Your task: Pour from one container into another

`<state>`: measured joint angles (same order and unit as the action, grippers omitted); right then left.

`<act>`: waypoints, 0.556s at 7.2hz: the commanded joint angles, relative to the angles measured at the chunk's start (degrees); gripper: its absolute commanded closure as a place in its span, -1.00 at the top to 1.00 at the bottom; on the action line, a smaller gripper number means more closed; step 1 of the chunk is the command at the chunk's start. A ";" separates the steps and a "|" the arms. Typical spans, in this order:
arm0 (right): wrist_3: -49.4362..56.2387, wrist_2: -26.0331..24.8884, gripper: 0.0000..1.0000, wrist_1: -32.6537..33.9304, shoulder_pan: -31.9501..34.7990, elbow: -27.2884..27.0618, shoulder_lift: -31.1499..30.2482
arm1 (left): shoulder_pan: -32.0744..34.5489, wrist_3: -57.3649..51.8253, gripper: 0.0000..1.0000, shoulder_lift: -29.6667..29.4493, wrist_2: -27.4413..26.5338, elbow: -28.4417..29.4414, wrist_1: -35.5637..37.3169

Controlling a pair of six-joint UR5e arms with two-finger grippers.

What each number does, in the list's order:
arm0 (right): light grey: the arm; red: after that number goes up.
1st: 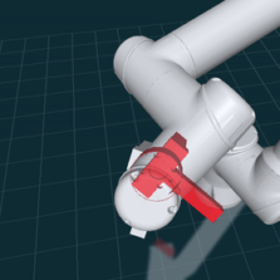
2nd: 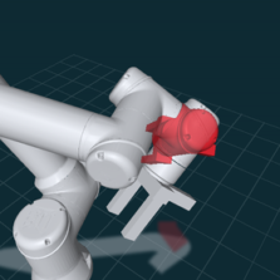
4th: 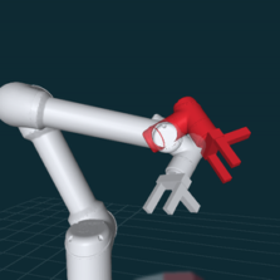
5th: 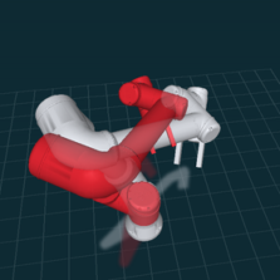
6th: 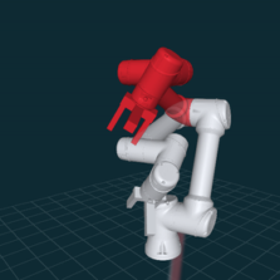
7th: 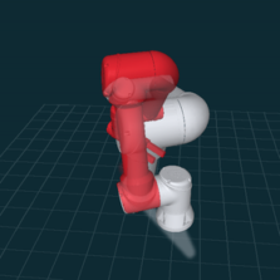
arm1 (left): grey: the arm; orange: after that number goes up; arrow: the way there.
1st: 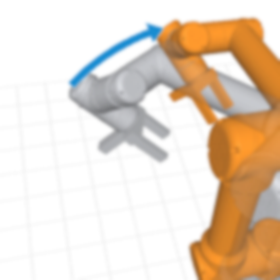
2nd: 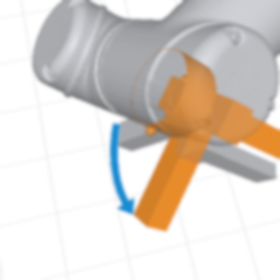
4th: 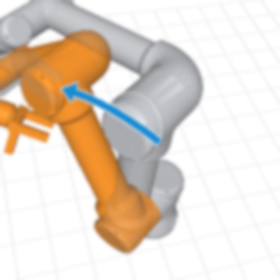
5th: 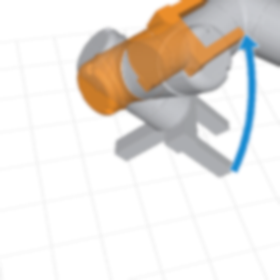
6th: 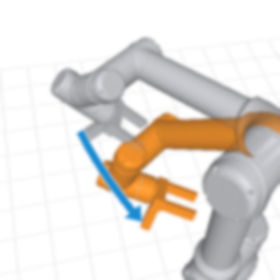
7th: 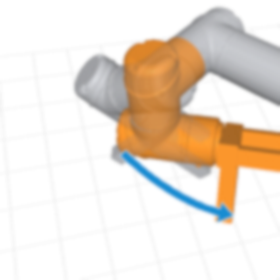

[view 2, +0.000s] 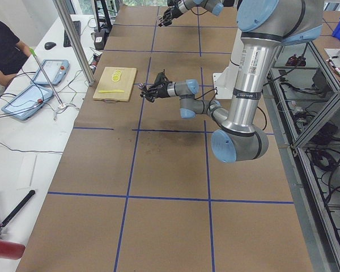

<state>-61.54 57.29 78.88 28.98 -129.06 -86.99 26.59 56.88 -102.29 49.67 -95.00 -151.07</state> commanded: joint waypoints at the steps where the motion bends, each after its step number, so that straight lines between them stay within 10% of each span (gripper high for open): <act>1: -5.32 0.45 -1.00 -2.22 0.03 0.91 -0.90 | 0.22 6.21 -1.00 8.64 -3.50 -5.51 6.17; 4: -7.90 1.94 -1.00 -26.57 0.03 7.14 -10.82 | -0.31 19.70 -1.00 12.64 -8.71 -6.08 12.77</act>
<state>-69.09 58.73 58.71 29.01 -123.97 -95.25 26.59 70.20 -90.59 42.24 -101.26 -141.92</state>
